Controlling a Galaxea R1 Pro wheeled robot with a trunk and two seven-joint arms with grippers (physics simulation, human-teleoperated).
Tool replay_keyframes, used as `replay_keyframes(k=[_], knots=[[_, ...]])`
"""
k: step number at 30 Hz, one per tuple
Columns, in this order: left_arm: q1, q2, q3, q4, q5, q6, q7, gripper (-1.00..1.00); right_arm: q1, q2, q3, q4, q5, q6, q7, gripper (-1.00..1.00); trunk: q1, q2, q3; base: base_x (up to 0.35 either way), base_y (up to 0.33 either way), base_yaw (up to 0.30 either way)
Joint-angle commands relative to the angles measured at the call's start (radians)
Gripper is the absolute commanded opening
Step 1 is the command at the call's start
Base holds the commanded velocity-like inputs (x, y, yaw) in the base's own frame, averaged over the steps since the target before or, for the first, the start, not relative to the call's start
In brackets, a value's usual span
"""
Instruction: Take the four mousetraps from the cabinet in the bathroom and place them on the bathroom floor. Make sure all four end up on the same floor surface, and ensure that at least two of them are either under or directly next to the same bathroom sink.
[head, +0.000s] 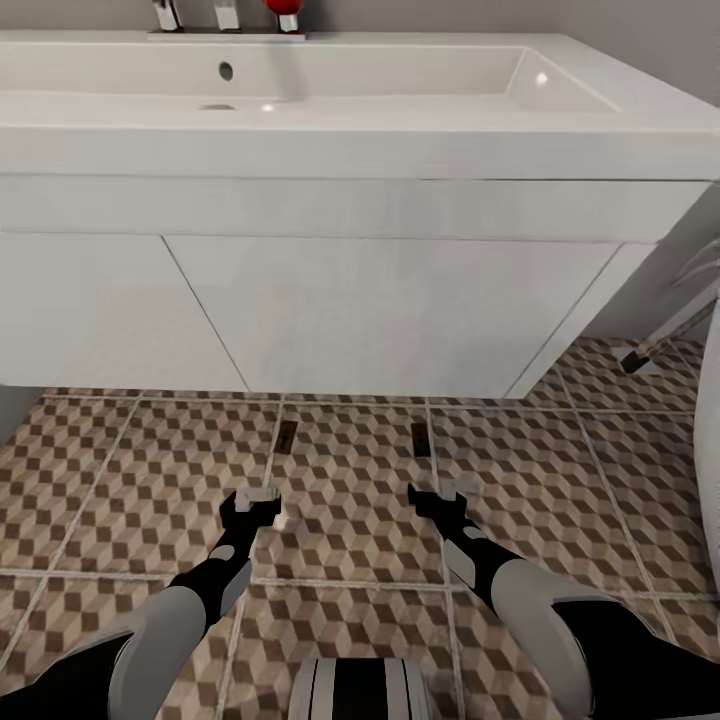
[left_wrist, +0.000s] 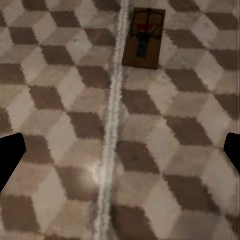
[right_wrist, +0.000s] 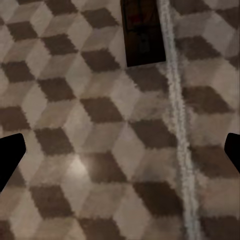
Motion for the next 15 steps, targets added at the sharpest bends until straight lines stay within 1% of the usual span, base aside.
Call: replay_keyframes(k=[1,15], knots=[[-0.001,0.000,0.004,0.001,-0.011,-0.003,0.007,1.00,-0.001,0.000,0.001,0.001,-0.009,-0.004,0.002,1.00,-0.001,0.000,0.003,0.000,0.000,0.000],[-0.001,0.000,0.005,0.001,-0.011,0.000,0.007,1.00,-0.001,0.000,0.002,0.001,-0.009,-0.004,0.002,1.00,-0.007,0.003,0.058,0.000,0.000,0.000]])
